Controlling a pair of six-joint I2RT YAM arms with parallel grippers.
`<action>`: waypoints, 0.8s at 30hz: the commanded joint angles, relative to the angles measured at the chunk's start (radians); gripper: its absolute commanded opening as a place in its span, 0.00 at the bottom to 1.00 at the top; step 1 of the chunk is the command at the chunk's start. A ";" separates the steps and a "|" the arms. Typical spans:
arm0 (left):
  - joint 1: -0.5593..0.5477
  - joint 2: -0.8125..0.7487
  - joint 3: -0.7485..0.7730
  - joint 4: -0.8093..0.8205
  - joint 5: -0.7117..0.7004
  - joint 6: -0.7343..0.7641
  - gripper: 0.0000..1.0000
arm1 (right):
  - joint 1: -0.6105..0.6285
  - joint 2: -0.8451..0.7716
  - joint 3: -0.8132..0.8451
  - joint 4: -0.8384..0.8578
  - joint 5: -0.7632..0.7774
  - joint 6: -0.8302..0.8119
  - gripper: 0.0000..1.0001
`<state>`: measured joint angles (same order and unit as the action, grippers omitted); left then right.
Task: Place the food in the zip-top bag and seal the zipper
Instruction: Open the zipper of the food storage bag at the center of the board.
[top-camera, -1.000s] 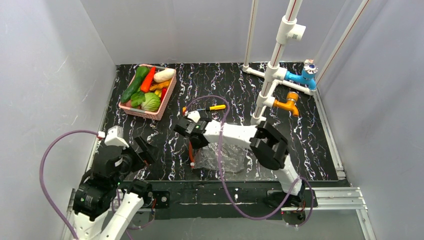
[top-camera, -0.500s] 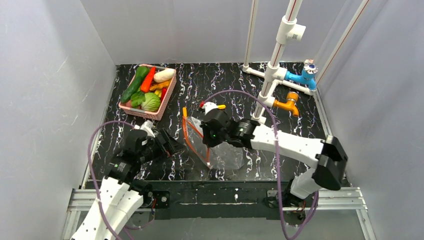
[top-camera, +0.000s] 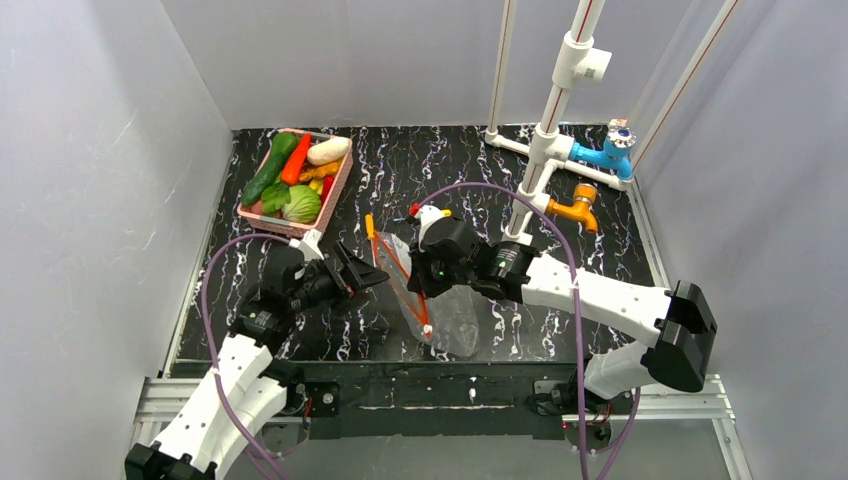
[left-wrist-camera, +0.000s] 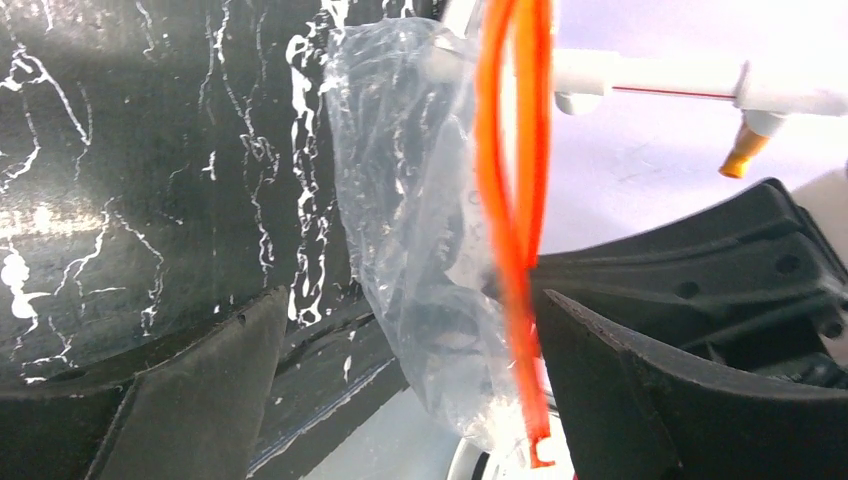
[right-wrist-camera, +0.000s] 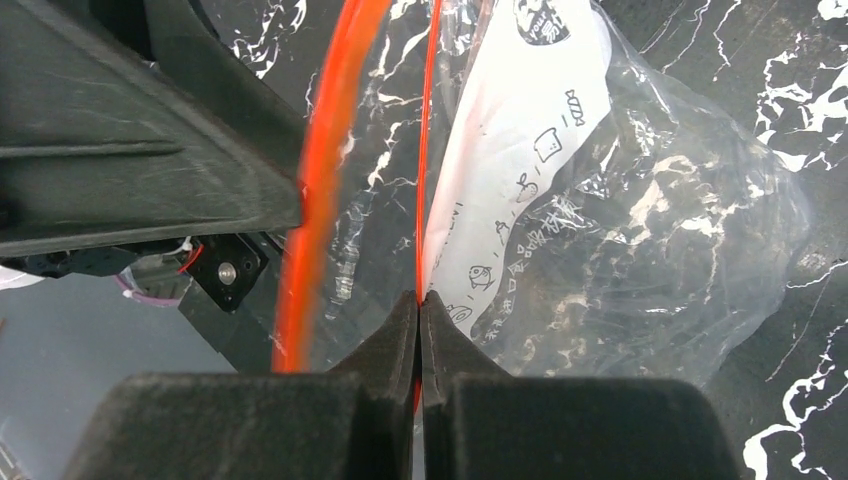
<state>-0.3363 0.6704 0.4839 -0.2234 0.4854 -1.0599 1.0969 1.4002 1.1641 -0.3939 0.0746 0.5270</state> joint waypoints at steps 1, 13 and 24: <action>-0.005 -0.077 -0.013 0.033 0.016 -0.018 0.95 | 0.000 -0.004 0.035 -0.003 0.043 -0.037 0.01; -0.047 -0.072 0.010 -0.006 -0.002 0.034 0.77 | 0.030 0.049 0.148 -0.100 0.077 -0.049 0.01; -0.008 0.006 -0.026 0.105 0.047 0.034 0.01 | 0.137 0.164 0.344 -0.332 0.372 -0.067 0.17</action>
<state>-0.3462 0.6796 0.4763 -0.1604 0.4862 -1.0416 1.1828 1.5028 1.3670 -0.5880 0.2558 0.4828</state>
